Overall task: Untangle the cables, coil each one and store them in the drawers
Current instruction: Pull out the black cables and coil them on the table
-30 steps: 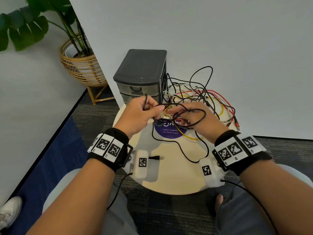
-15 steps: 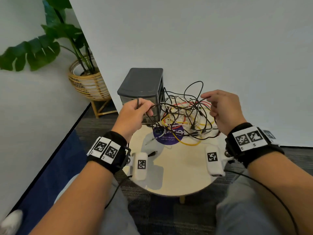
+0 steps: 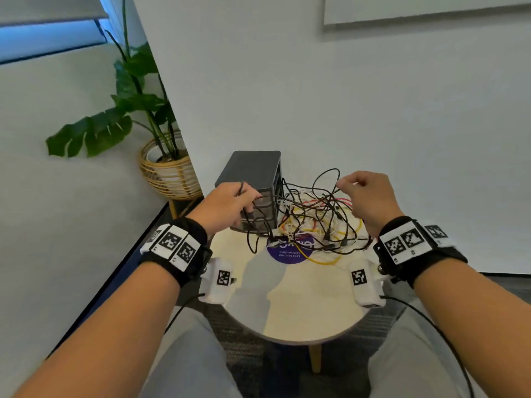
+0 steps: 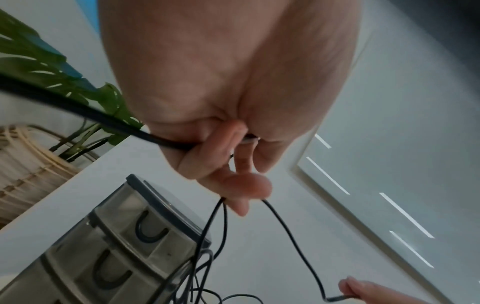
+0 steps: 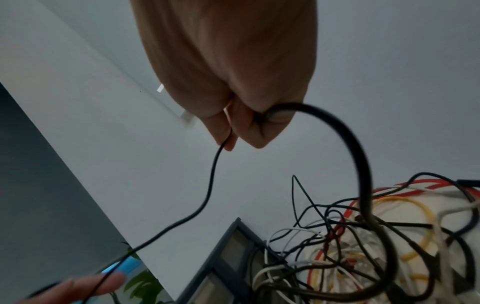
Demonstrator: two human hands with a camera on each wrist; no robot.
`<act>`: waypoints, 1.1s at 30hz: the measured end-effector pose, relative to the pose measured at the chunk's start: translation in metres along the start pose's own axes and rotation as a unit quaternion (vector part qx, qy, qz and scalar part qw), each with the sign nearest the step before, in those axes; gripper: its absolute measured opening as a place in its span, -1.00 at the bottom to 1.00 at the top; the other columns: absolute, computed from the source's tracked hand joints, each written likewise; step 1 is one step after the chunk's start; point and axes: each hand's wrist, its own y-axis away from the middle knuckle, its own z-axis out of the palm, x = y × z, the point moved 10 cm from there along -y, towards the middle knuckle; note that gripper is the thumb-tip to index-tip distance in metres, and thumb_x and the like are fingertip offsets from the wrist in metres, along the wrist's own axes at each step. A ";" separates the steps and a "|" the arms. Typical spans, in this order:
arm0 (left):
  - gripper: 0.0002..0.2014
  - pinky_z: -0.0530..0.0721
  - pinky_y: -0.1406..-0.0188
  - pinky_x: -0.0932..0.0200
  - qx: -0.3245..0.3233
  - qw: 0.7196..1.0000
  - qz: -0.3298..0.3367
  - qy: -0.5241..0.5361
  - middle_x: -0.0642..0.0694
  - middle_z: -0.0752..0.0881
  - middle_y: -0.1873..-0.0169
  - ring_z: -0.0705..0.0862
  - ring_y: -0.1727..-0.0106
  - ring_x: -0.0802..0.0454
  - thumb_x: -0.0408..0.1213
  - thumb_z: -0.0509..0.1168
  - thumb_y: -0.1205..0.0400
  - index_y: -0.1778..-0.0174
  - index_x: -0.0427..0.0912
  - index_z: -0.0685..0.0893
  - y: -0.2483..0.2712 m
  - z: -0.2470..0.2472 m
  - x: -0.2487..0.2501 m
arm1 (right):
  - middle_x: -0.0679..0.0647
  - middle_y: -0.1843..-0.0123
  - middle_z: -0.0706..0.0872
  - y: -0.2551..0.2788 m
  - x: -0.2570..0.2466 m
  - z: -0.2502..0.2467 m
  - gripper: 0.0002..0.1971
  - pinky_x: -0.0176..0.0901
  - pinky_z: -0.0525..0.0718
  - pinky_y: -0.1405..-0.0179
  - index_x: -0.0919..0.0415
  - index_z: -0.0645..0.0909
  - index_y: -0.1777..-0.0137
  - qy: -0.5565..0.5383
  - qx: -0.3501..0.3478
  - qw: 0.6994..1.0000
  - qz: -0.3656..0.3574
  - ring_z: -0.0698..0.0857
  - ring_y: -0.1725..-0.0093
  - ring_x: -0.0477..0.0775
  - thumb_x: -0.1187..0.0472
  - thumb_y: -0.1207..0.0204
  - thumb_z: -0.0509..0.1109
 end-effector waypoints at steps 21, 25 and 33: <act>-0.55 0.37 0.61 0.29 0.148 0.977 0.070 0.134 0.03 0.75 -0.22 0.69 0.43 0.09 0.08 0.02 -0.86 -0.63 0.06 0.49 0.025 -0.078 0.083 | -0.04 0.32 0.73 0.048 0.014 0.033 -0.74 -0.26 0.44 0.39 0.19 0.75 0.28 0.275 -0.268 0.922 -0.048 0.54 0.47 -0.20 0.18 -0.66 0.44; -0.53 0.45 0.66 0.32 0.156 0.966 0.080 0.187 -0.08 0.75 -0.23 0.83 0.23 0.04 0.06 0.04 -0.87 -0.69 0.03 0.41 0.028 -0.082 0.082 | 0.04 0.24 0.63 0.047 0.039 0.029 -0.72 -0.12 0.51 0.23 0.17 0.60 0.25 0.344 -0.254 0.903 -0.027 0.55 0.26 0.03 0.18 -0.73 0.31; -0.52 0.53 0.64 0.33 0.137 0.962 0.136 0.192 -0.14 0.70 -0.27 0.86 -0.10 0.01 0.04 -0.03 -0.88 -0.72 0.04 0.35 0.030 -0.078 0.096 | 0.33 0.07 0.57 0.036 0.067 0.009 -0.86 0.11 0.77 0.11 0.32 0.46 -0.06 0.383 -0.210 0.899 0.035 0.62 0.15 0.26 0.41 -0.77 0.07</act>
